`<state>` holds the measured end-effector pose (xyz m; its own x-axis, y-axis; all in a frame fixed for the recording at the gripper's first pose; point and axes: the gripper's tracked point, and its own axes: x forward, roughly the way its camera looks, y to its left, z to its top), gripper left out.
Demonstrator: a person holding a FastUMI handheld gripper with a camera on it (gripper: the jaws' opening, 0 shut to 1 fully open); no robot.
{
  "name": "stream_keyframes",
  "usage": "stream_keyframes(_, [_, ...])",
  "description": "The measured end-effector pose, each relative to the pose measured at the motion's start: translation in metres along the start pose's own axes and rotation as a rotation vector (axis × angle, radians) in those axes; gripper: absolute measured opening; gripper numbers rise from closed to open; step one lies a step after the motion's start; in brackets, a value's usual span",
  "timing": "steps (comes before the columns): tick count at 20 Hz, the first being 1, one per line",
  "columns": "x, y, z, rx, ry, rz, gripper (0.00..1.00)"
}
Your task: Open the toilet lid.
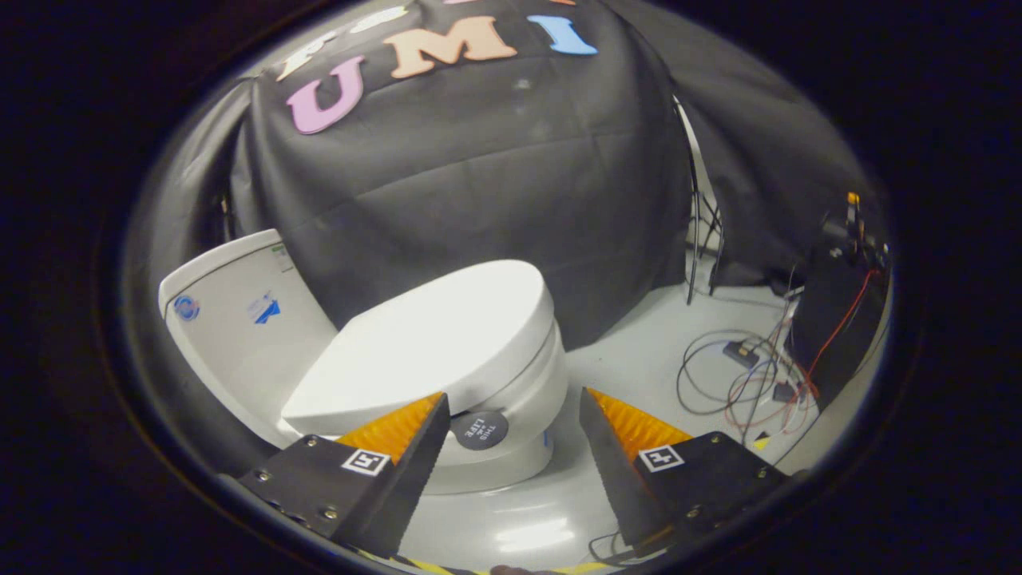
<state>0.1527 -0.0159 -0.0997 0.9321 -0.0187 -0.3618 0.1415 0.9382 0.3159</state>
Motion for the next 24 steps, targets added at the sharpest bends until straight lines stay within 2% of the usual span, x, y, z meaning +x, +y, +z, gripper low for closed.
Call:
stream_keyframes(4, [0.024, 0.017, -0.044, 0.271, 0.214, 0.048, 0.96])
stream_keyframes(6, [0.032, 0.022, -0.052, 0.401, 0.263, 0.077, 0.79])
stream_keyframes(11, [0.039, 0.023, -0.043, 0.533, 0.215, 0.092, 0.29])
stream_keyframes(12, [0.031, 0.018, -0.038, 0.53, 0.203, 0.1, 0.27])
stream_keyframes(13, [0.005, 0.004, -0.02, 0.565, 0.169, 0.11, 0.2])
stream_keyframes(14, [0.04, 0.024, -0.034, 0.58, 0.178, 0.12, 0.12])
stream_keyframes(18, [0.033, 0.031, -0.034, 0.562, 0.196, 0.129, 0.07])
stream_keyframes(24, [0.023, 0.038, -0.014, 0.389, 0.167, 0.101, 0.07])
